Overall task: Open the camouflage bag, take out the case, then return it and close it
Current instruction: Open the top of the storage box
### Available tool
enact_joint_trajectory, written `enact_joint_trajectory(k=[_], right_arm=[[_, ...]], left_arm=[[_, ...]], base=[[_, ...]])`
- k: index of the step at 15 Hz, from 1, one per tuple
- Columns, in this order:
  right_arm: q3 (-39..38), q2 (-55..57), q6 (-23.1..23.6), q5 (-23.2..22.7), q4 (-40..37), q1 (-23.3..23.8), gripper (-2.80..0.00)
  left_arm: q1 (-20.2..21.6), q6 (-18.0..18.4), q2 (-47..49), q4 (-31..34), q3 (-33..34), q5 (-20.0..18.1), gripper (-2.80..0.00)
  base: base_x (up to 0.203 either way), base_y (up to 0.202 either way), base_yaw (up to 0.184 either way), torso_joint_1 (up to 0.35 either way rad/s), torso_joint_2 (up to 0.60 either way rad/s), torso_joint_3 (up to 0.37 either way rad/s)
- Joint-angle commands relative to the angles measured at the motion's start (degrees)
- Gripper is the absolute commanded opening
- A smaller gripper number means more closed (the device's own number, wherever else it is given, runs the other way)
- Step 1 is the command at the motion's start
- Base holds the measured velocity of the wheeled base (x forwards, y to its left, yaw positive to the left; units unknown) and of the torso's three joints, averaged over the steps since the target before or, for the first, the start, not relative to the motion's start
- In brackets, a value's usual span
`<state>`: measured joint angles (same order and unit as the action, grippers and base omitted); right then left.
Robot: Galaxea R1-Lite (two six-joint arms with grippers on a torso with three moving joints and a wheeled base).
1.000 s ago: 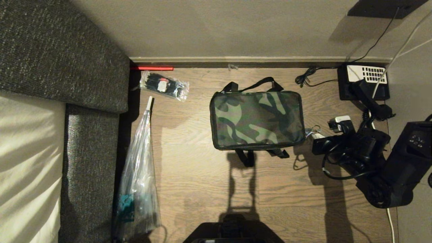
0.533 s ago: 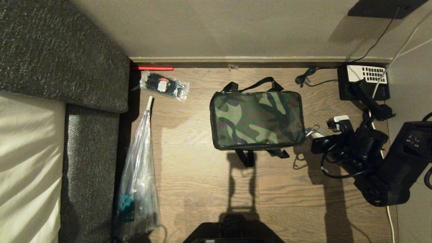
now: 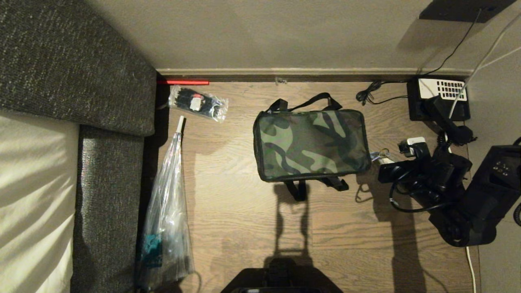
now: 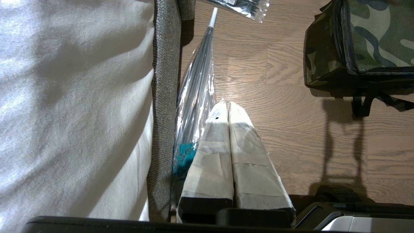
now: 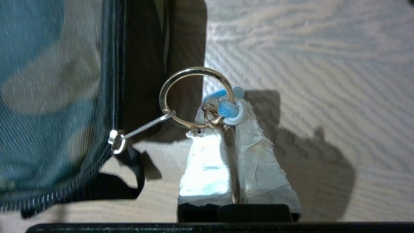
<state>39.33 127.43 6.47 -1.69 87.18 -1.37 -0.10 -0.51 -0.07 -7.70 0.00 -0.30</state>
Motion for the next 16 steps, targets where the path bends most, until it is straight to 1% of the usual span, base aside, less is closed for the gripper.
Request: enact_joint_trajectory(k=[1,5,7,16], right_arm=[[0.48,-0.33,0.02,-0.45,0.48,-0.04,-2.8],[0.3,-0.34,-0.24,-3.21,0.48,-0.04,-2.8],[-0.18,-1.4,-1.36,-5.19,0.48,-0.04,-2.8],[2.37,-1.31,-1.55,-5.43,0.48,-0.13,-2.8]], left_arm=[[0.01,-0.02,0.07,-0.04,2.29,-0.05,-2.8],[0.01,-0.02,0.07,-0.12,2.29,-0.03,-2.8],[0.01,-0.02,0.07,-0.04,2.29,0.03,-2.8],[0.01,-0.02,0.07,-0.11,2.29,-0.03,-2.8]], base=[[0.0,0.0,0.0,0.0,0.0,0.0],[0.0,0.0,0.0,0.0,0.0,0.0],[0.0,0.0,0.0,0.0,0.0,0.0],[0.0,0.0,0.0,0.0,0.0,0.0]])
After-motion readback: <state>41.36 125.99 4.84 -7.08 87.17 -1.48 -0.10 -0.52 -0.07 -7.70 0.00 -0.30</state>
